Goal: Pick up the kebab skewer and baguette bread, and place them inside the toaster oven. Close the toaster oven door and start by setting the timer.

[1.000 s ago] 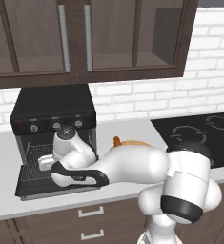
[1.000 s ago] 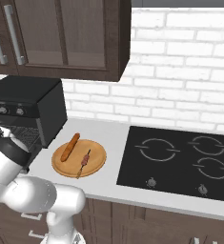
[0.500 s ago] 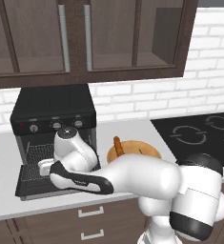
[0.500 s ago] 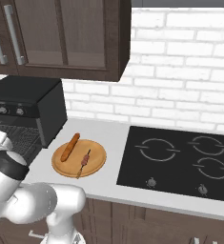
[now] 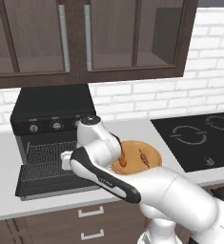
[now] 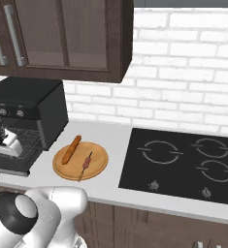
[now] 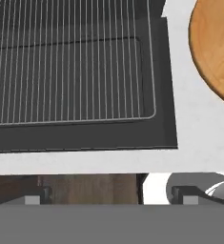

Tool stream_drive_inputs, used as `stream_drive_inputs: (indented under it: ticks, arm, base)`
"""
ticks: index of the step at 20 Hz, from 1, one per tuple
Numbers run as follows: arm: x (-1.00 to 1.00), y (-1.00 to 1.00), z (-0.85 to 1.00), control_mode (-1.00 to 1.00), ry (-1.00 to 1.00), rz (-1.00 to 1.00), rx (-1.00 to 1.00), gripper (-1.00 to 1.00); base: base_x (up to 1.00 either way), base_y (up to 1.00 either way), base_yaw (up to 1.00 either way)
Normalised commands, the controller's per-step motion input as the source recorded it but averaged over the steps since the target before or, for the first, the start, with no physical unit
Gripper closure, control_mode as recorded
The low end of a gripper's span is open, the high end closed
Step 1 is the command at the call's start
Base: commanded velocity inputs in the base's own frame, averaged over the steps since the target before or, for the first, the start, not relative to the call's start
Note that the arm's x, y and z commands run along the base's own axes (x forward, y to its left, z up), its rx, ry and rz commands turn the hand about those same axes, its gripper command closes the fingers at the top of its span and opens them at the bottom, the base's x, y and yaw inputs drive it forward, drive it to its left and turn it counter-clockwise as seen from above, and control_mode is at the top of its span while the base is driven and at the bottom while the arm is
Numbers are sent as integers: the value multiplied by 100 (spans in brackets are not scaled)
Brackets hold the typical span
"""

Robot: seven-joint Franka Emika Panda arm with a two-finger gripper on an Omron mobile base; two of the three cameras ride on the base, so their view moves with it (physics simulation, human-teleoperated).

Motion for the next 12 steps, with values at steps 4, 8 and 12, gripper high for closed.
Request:
stream_drive_inputs:
  ticks: [4,8,12]
  arm:
    - [-26,-84,0,-100,7,-12,0,-100]
    - [13,-85,24,-100,13,-6,0,-100]
    - [22,-78,18,-100,15,-1,0,-100]
  base:
    - [0,0,0]
    - [0,0,0]
    - [0,0,0]
